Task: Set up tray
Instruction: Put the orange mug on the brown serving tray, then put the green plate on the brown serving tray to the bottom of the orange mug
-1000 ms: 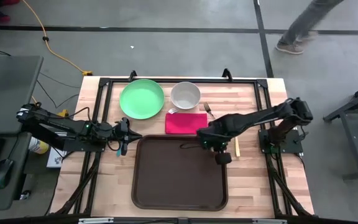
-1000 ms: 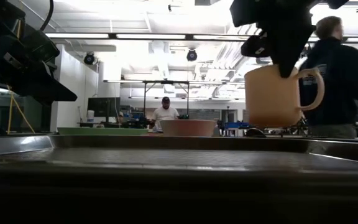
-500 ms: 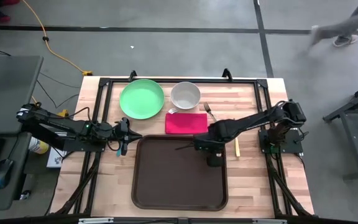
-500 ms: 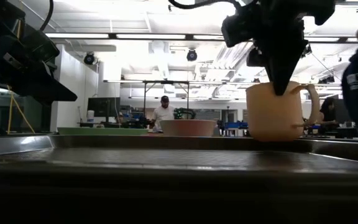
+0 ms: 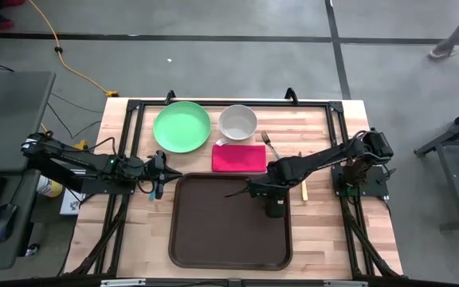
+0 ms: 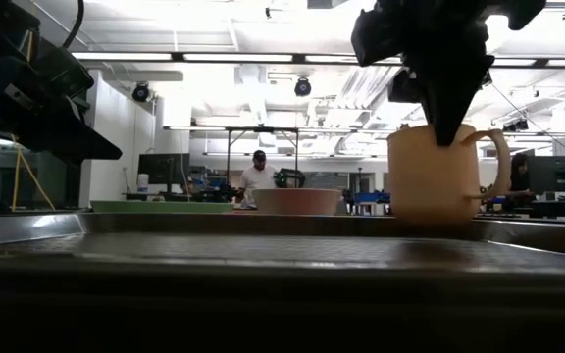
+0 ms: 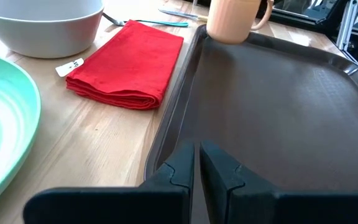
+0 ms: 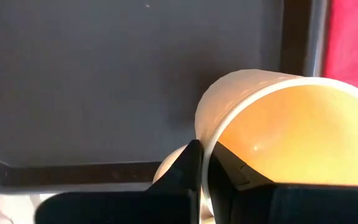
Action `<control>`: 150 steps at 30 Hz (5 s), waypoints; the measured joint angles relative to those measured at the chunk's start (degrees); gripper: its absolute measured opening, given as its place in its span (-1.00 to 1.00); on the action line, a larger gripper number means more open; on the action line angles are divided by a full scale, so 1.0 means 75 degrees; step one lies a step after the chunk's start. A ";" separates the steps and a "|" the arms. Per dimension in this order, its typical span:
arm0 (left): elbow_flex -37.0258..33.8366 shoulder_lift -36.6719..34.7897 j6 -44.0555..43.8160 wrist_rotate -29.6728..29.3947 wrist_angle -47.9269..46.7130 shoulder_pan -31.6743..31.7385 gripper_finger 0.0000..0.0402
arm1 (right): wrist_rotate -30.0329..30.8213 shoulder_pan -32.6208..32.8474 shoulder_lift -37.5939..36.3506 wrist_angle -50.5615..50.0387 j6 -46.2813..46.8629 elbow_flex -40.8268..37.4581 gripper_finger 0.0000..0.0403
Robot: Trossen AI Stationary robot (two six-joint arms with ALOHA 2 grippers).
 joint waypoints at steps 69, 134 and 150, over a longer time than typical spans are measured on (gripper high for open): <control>0.0000 -0.0001 0.0485 0.0000 0.0003 0.0002 -0.71 | 0.0392 -0.0026 0.0685 -0.1177 -0.3225 0.0020 -0.32; 0.7274 0.3322 0.4441 0.1433 -0.7716 0.9573 -0.46 | 0.6259 -0.0915 -0.2892 -0.3718 0.2628 0.5015 -0.05; 0.7632 0.5522 0.3382 0.3354 -0.8644 1.1254 0.03 | 0.6279 -0.1341 -0.3271 -0.3704 0.1296 0.4998 -0.05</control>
